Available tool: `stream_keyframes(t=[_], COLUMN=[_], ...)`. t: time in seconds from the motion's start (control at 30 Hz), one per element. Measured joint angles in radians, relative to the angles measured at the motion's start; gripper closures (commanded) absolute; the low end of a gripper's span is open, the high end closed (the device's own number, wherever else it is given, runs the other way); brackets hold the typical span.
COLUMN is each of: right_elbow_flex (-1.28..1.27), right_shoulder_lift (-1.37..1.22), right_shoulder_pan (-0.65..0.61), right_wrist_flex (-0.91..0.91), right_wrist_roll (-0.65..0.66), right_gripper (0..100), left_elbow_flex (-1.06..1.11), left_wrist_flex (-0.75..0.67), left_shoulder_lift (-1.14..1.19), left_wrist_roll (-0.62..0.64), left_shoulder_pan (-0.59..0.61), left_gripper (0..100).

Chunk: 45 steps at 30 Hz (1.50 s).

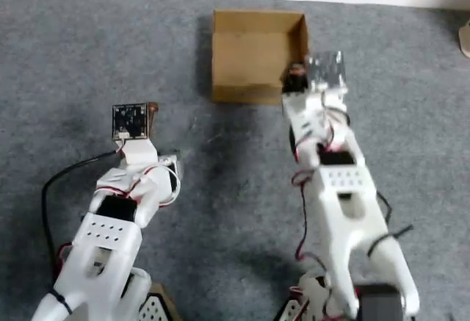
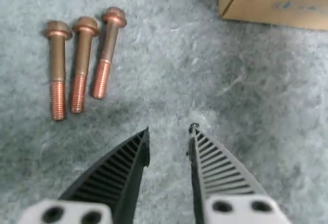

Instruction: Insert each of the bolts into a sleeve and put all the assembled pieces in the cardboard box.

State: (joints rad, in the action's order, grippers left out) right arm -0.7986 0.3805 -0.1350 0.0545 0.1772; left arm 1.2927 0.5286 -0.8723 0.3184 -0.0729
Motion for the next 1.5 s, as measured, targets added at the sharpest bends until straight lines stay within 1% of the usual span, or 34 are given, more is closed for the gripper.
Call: stream_keyframes(t=[0.27,0.57,0.77,0.9,0.97,1.07,1.13,1.23,1.4,1.5], right_elbow_flex=[0.364,0.657,0.756,0.772,0.77,0.778,0.795,0.855,0.982,1.073], right_shoulder_lift=[-0.331,-0.674,-0.841,-0.89,-0.896,-0.896,-0.896,-0.893,-0.893,-0.893], right_shoulder_pan=[0.009,0.012,0.025,0.044,0.048,0.046,0.044,0.043,0.044,0.046], right_wrist_flex=[0.0,0.0,0.0,0.0,0.009,0.08,0.124,0.206,0.396,0.532], right_wrist_roll=[0.0,0.0,0.002,0.002,0.002,0.002,0.002,-0.028,-0.068,-0.069], right_gripper=[99.4,99.4,99.4,99.4,97.5,88.0,84.3,84.3,84.3,84.3], left_elbow_flex=[0.0,0.0,0.0,0.0,0.0,0.0,0.0,0.0,0.0,0.0], left_wrist_flex=[0.0,0.0,0.0,0.0,0.0,0.0,0.0,0.0,0.0,0.0], left_shoulder_lift=[0.0,0.0,0.0,0.0,0.0,0.0,0.0,0.0,0.0,0.0], left_wrist_roll=[0.0,0.0,0.0,0.0,0.0,0.0,0.0,0.0,0.0,0.0], left_shoulder_pan=[0.0,0.0,0.0,0.0,0.0,0.0,0.0,0.0,0.0,0.0], left_gripper=[86,86,86,86,86,86,86,86,86,86])
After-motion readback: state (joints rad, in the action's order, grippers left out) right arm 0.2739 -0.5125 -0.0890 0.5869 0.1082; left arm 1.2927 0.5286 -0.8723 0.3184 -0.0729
